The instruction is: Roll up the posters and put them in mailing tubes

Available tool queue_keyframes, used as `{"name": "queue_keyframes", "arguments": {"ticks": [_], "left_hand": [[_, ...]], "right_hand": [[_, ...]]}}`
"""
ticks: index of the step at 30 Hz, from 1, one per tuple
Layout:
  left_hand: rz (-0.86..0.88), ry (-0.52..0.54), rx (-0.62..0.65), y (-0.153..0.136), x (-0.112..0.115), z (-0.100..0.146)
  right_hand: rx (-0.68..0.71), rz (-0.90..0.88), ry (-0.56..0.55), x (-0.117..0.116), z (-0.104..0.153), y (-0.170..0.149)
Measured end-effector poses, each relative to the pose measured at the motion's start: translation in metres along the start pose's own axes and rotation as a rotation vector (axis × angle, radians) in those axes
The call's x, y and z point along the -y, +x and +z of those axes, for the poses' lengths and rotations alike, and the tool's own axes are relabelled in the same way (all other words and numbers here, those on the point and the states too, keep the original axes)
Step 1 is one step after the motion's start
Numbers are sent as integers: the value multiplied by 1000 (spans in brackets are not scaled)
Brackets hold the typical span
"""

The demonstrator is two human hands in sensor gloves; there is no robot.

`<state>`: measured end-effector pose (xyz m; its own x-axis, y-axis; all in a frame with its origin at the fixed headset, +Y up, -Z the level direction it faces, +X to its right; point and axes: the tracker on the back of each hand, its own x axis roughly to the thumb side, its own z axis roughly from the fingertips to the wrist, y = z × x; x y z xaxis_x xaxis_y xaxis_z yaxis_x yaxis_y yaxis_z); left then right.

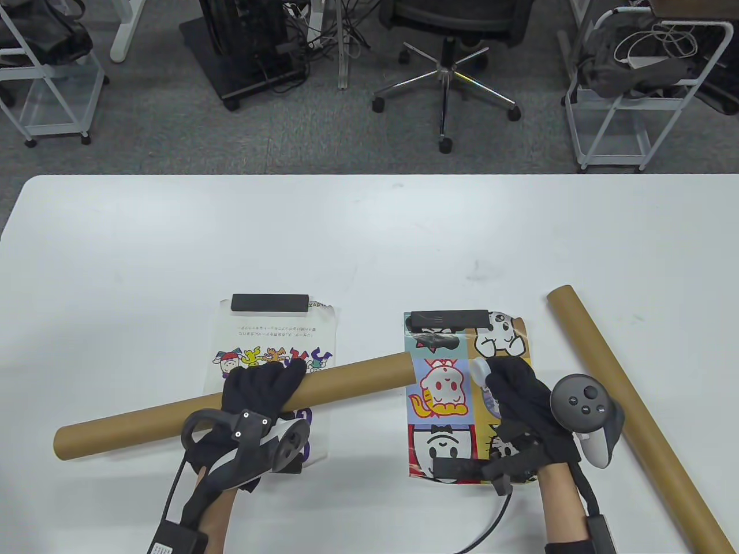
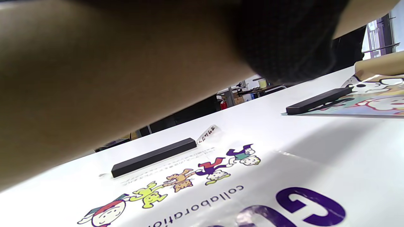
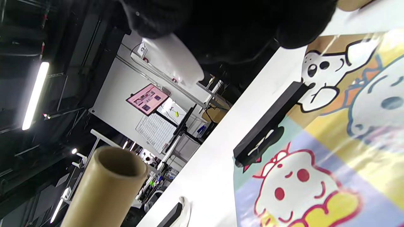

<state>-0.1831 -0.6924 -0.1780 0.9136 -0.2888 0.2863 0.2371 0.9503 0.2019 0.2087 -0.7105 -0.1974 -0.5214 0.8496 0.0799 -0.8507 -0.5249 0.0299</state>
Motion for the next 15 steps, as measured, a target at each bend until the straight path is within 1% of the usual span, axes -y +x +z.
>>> {"name": "queue_keyframes", "arguments": {"ticks": [4, 7, 12, 15], "left_hand": [[-6, -2, -1, 1, 0, -1], [11, -22, -24, -4, 1, -2], [60, -67, -156, -24, 7, -2], [96, -102, -261, -45, 15, 1]], "right_hand": [[11, 57, 29, -8, -1, 4], [16, 84, 36, -12, -1, 6], [18, 92, 48, -15, 0, 7], [16, 93, 54, -16, 0, 8]]}}
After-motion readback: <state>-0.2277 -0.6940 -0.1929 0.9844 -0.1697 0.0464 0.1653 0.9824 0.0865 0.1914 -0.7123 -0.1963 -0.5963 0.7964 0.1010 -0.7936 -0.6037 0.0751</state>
